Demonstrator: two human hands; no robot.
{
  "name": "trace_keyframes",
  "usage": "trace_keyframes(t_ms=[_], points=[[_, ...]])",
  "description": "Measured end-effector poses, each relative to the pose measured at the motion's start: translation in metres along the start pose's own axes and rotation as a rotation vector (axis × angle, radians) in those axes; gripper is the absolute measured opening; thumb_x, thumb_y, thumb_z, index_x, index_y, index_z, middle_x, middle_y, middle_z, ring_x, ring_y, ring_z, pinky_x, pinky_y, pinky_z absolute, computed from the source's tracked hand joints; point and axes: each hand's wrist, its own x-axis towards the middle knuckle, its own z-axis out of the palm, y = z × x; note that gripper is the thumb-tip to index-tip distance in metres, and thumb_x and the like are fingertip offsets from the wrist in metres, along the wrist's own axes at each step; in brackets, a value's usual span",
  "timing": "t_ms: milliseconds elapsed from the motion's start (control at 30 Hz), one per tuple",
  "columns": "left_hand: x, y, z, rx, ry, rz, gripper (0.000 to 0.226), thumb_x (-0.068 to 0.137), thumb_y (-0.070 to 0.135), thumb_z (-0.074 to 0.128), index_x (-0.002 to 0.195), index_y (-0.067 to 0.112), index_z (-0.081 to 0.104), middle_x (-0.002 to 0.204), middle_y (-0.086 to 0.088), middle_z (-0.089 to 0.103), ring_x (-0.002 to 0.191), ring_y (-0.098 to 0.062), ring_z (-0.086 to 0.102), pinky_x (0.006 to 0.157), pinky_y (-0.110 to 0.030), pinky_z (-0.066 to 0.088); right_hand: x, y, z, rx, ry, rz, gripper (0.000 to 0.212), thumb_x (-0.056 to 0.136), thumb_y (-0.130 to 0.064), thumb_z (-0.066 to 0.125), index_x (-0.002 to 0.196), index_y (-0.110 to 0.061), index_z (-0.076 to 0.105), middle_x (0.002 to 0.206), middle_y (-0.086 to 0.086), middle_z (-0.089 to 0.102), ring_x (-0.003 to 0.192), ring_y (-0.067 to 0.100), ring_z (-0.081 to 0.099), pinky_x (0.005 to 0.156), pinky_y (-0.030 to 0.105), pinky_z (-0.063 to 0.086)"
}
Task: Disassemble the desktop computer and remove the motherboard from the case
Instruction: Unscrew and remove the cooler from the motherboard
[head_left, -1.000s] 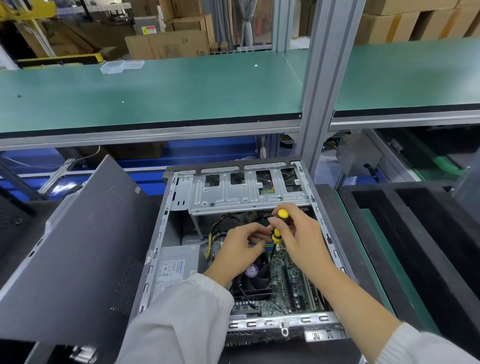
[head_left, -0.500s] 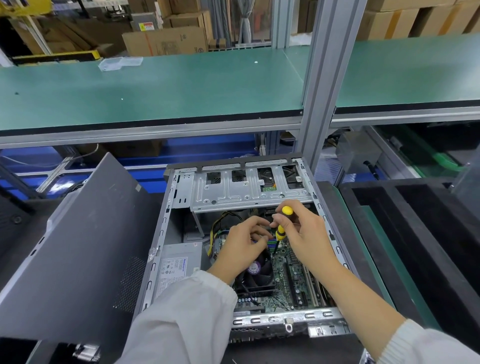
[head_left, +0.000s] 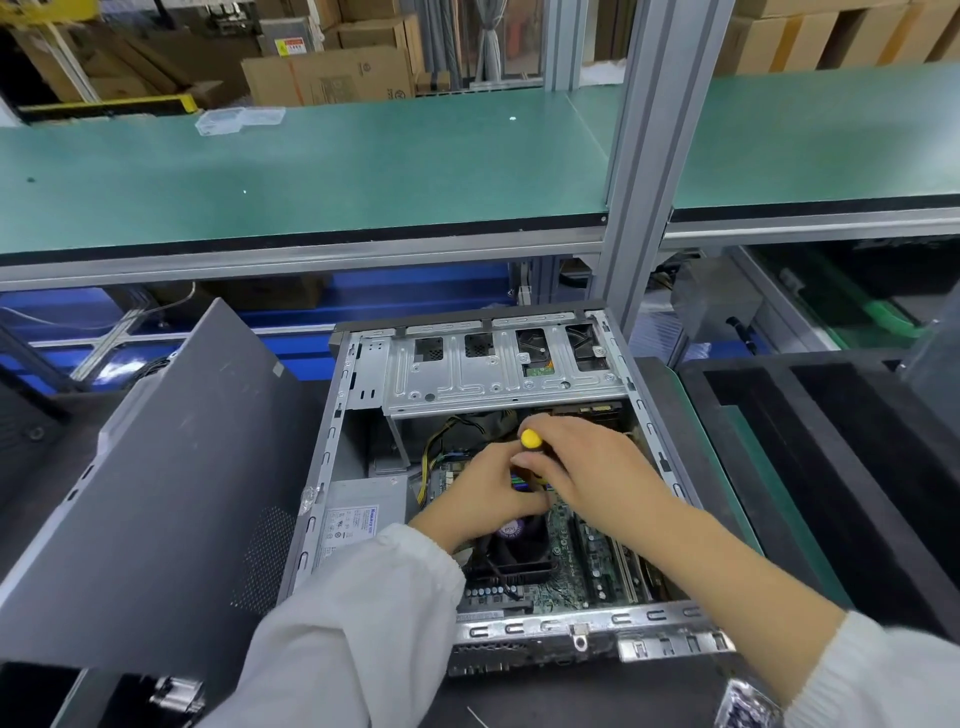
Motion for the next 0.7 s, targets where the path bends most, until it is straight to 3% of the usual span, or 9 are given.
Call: trace_keyframes(t_ms=[133, 167, 267, 333, 467, 600, 633, 700], points=[[0.003, 0.009, -0.009, 0.01, 0.007, 0.077, 0.007, 0.086, 0.006, 0.066, 0.086, 0.013, 0.066, 0.081, 0.0, 0.07, 0.076, -0.004, 0.059, 0.074, -0.023, 0.045, 0.013, -0.008, -0.023, -0.329, -0.15, 0.002, 0.029, 0.1, -0.037, 0.034, 0.109, -0.013, 0.048, 0.1, 0.007, 0.063, 0.09, 0.028, 0.061, 0.064, 0.033, 0.038], [0.004, 0.01, -0.009, 0.006, 0.03, 0.079, 0.008, 0.087, 0.007, 0.066, 0.086, 0.014, 0.068, 0.078, 0.005, 0.07, 0.074, -0.004, 0.058, 0.074, -0.024, 0.045, 0.017, -0.011, -0.029, -0.436, -0.212, 0.02, 0.027, 0.1, -0.035, 0.036, 0.107, -0.013, 0.05, 0.101, 0.008, 0.063, 0.091, 0.03, 0.062, 0.063, 0.033, 0.037], [0.007, 0.016, -0.006, 0.035, 0.037, 0.084, 0.023, 0.085, 0.002, 0.067, 0.074, 0.021, 0.068, 0.061, 0.023, 0.064, 0.062, 0.011, 0.056, 0.065, -0.009, 0.041, 0.033, -0.025, -0.04, -0.723, -0.483, 0.071, 0.009, 0.097, -0.023, 0.047, 0.095, -0.017, 0.054, 0.105, 0.007, 0.061, 0.095, 0.028, 0.061, 0.064, 0.033, 0.038], [0.009, 0.015, -0.003, 0.062, 0.05, 0.078, 0.024, 0.082, 0.001, 0.069, 0.066, 0.019, 0.066, 0.056, 0.021, 0.063, 0.055, 0.011, 0.055, 0.059, -0.005, 0.038, 0.042, -0.032, -0.039, -0.76, -0.607, 0.133, 0.013, 0.095, -0.015, 0.049, 0.104, -0.014, 0.058, 0.111, 0.006, 0.06, 0.099, 0.026, 0.06, 0.066, 0.032, 0.038], [0.012, 0.013, -0.009, -0.071, 0.11, 0.04, 0.009, 0.076, -0.007, 0.073, 0.079, -0.005, 0.064, 0.071, -0.005, 0.062, 0.066, -0.007, 0.053, 0.064, -0.013, 0.044, 0.045, -0.033, -0.037, -0.79, -0.567, -0.039, 0.027, 0.095, -0.013, 0.047, 0.121, -0.01, 0.05, 0.116, 0.007, 0.059, 0.102, 0.027, 0.06, 0.065, 0.033, 0.037], [0.009, 0.007, -0.018, -0.121, 0.037, -0.029, 0.021, 0.073, -0.01, 0.074, 0.066, 0.008, 0.066, 0.056, 0.009, 0.066, 0.057, -0.001, 0.058, 0.06, -0.016, 0.049, 0.041, -0.028, -0.037, -0.692, -0.466, -0.454, 0.031, 0.094, -0.015, 0.047, 0.124, -0.009, 0.04, 0.118, 0.011, 0.051, 0.105, 0.029, 0.051, 0.063, 0.033, 0.033], [0.008, 0.005, -0.018, -0.147, 0.034, -0.038, 0.021, 0.073, -0.006, 0.075, 0.064, 0.01, 0.066, 0.055, 0.007, 0.066, 0.055, -0.004, 0.059, 0.06, -0.018, 0.05, 0.042, -0.027, -0.039, -0.669, -0.48, -0.491, 0.031, 0.093, -0.014, 0.048, 0.123, -0.009, 0.041, 0.117, 0.01, 0.05, 0.104, 0.028, 0.051, 0.062, 0.033, 0.033], [0.008, 0.002, -0.015, -0.197, 0.061, -0.037, 0.016, 0.073, -0.001, 0.078, 0.066, 0.008, 0.067, 0.055, 0.005, 0.066, 0.053, -0.009, 0.059, 0.061, -0.02, 0.05, 0.046, -0.025, -0.044, -0.596, -0.528, -0.299, 0.026, 0.092, -0.015, 0.052, 0.116, -0.009, 0.043, 0.11, 0.008, 0.054, 0.094, 0.027, 0.054, 0.06, 0.035, 0.035]])
